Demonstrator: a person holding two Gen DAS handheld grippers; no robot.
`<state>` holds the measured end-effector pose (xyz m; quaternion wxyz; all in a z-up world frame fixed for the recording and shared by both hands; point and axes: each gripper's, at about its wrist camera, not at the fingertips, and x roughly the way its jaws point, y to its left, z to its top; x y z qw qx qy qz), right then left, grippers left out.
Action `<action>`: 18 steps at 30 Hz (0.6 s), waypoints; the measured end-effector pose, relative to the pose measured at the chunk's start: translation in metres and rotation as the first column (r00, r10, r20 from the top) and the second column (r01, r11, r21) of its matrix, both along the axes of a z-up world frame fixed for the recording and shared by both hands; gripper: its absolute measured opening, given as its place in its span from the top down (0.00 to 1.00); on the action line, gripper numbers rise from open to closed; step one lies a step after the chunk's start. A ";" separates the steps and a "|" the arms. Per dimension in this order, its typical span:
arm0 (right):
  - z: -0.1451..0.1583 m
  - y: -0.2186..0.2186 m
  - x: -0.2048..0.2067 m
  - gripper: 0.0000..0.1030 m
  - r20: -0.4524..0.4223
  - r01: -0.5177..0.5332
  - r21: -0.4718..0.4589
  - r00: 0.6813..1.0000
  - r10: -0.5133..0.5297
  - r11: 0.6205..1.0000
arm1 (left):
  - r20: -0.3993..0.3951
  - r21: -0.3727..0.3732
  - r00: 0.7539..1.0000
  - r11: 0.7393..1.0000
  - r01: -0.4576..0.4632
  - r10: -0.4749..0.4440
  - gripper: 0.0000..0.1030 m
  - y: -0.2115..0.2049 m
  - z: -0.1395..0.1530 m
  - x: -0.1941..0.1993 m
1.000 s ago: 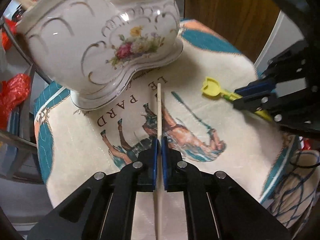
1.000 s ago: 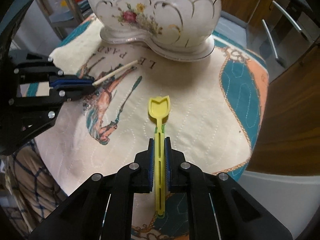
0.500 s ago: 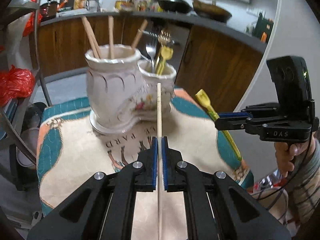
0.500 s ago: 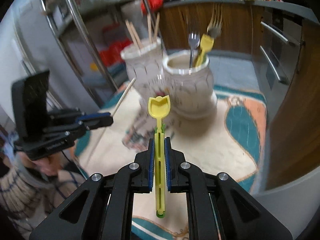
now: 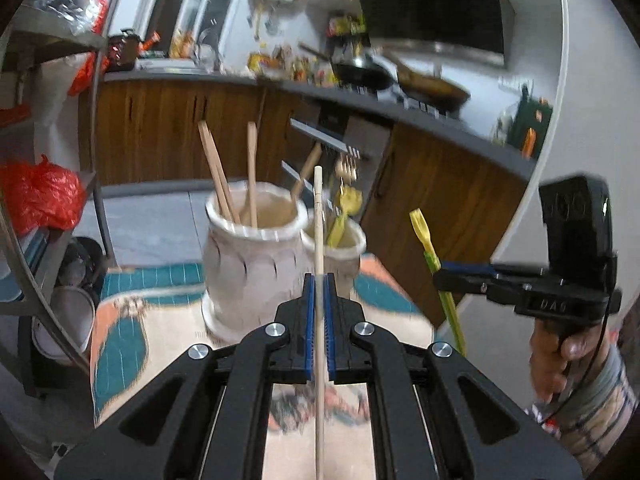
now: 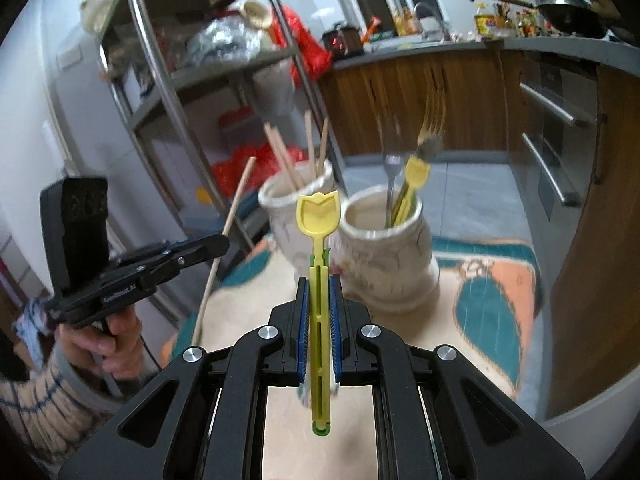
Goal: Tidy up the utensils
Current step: 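Lower chopstick into tall pot with left tool while right tool lowers yellow utensil into small pot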
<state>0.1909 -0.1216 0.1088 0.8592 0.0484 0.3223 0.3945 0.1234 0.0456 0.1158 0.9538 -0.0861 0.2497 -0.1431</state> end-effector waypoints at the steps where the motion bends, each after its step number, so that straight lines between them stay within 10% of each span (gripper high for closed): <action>1: 0.001 -0.002 0.001 0.90 0.007 0.008 0.022 1.000 -0.008 1.000 | 0.028 -0.021 0.999 1.000 -0.017 0.018 0.96 0.003 0.005 0.001; 9: 0.007 -0.013 0.018 0.90 0.067 0.054 0.220 0.995 -0.070 0.974 | 0.138 -0.165 0.979 0.978 -0.126 0.150 0.96 0.019 0.022 0.018; 18: 0.006 -0.012 0.048 0.90 0.120 0.078 0.334 0.985 -0.125 0.939 | 0.276 -0.151 0.944 0.978 -0.143 0.181 0.96 0.012 0.037 0.041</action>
